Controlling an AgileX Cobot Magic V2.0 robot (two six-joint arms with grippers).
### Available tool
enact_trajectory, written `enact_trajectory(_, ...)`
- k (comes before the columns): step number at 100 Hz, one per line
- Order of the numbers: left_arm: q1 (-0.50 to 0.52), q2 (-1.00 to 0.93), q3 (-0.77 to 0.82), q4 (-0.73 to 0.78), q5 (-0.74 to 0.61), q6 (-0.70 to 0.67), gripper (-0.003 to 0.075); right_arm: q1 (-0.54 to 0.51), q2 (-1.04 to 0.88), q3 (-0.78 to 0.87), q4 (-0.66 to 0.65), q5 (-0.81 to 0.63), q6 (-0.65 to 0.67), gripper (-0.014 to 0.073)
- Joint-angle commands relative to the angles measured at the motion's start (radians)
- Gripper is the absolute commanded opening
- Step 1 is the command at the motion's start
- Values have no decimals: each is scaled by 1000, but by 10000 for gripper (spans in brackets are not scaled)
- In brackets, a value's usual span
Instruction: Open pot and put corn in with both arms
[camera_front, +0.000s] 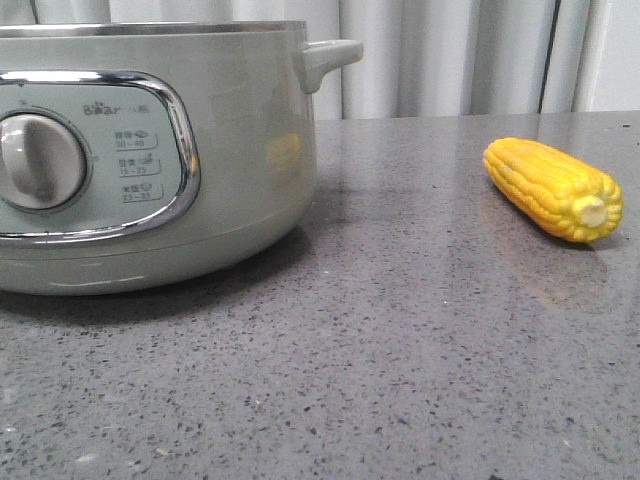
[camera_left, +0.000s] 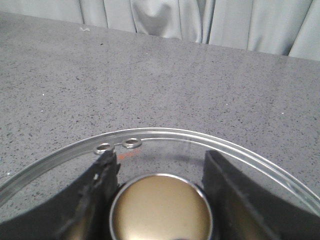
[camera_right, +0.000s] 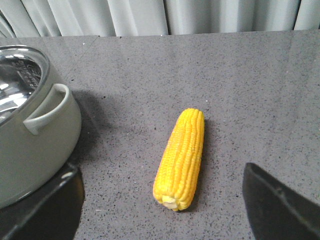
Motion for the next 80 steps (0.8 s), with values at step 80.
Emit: enact_trajectory(80, -161, -295, -91, -36, -167, -2, 368, 54, 155, -121, 40, 35, -9, 566)
